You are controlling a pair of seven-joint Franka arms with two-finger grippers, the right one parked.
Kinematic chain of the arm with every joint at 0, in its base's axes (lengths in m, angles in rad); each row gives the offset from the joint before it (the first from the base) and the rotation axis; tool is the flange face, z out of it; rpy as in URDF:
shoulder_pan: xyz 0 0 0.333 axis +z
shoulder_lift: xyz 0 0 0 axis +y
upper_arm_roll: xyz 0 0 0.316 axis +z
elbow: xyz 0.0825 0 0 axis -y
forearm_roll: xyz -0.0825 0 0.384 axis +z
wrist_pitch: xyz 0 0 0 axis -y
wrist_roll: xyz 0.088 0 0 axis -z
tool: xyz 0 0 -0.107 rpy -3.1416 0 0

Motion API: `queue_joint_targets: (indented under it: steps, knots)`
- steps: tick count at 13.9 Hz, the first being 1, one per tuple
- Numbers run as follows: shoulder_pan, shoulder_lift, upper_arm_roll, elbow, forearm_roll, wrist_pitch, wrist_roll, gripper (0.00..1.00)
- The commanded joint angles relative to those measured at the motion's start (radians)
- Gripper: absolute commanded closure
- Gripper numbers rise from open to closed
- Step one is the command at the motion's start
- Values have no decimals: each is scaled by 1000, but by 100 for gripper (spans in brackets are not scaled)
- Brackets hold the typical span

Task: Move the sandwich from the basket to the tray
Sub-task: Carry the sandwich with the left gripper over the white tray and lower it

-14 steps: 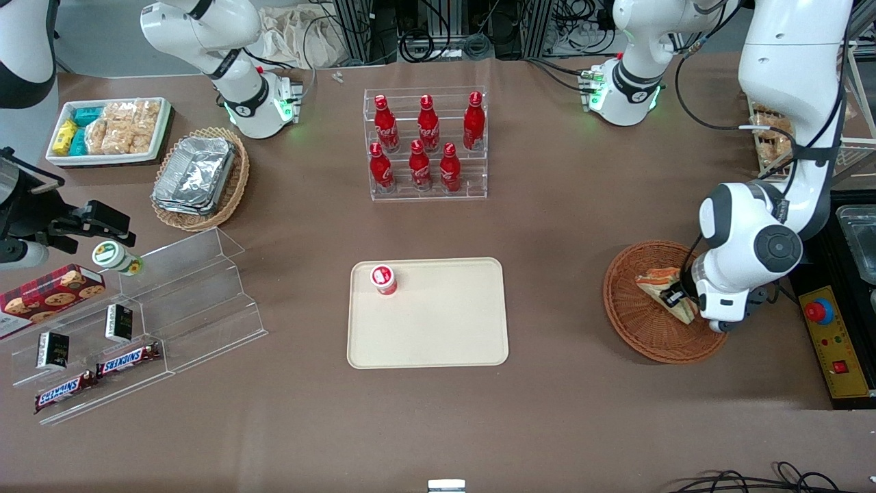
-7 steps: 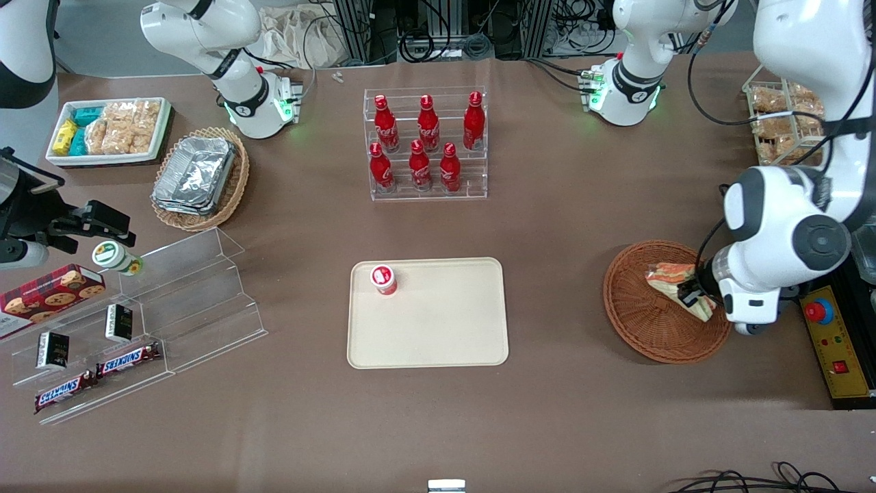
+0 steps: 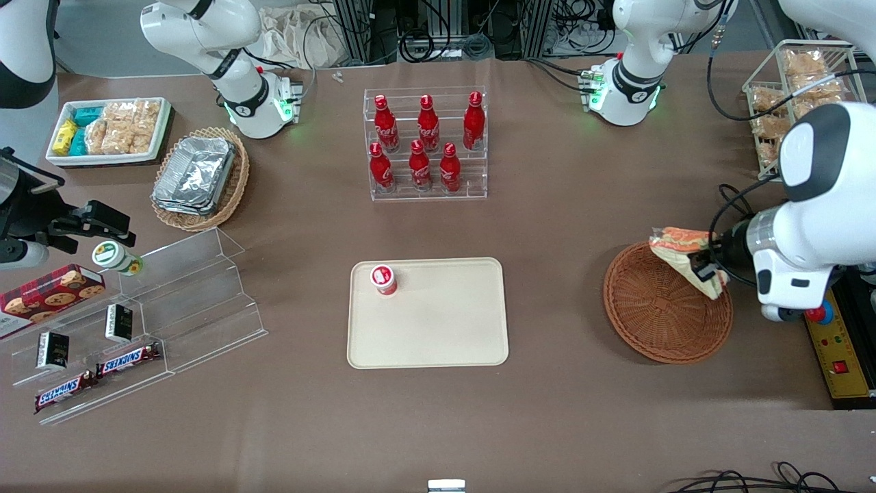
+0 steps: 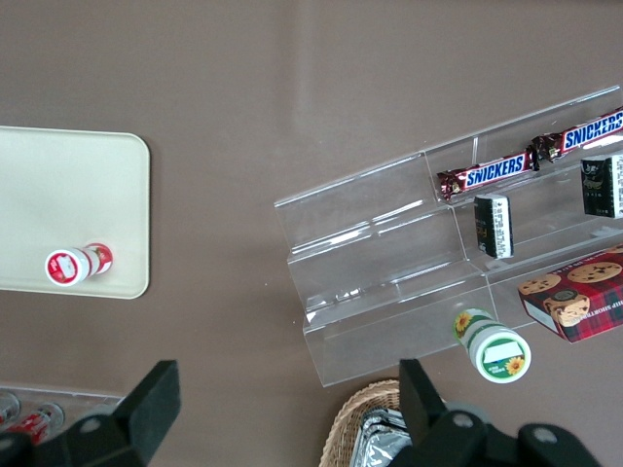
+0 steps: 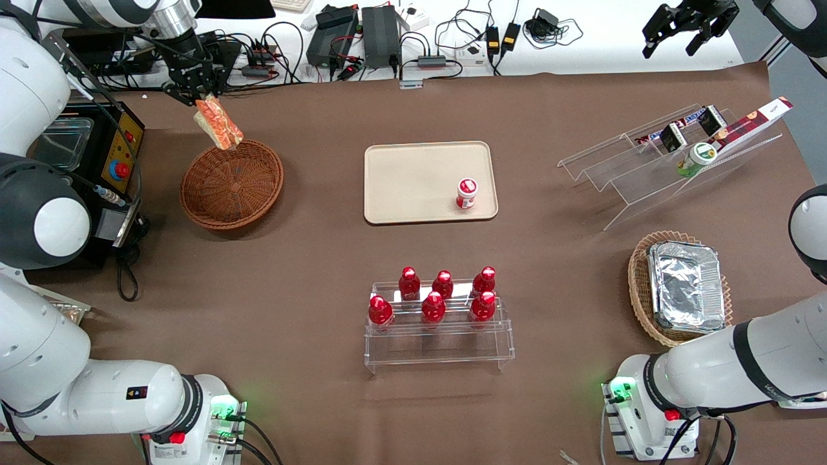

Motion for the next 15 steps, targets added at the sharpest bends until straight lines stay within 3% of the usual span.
queue_joint_targets:
  steps: [1,5,9,15]
  knots:
    - [-2,13,-54,31,-3,-36,19,100]
    - [-51,33,-124,28,54,-30,60,100]
    - [-212,82,-125,34,144,-22,76,100]
    - [-318,181,-137,29,130,179,76,98]
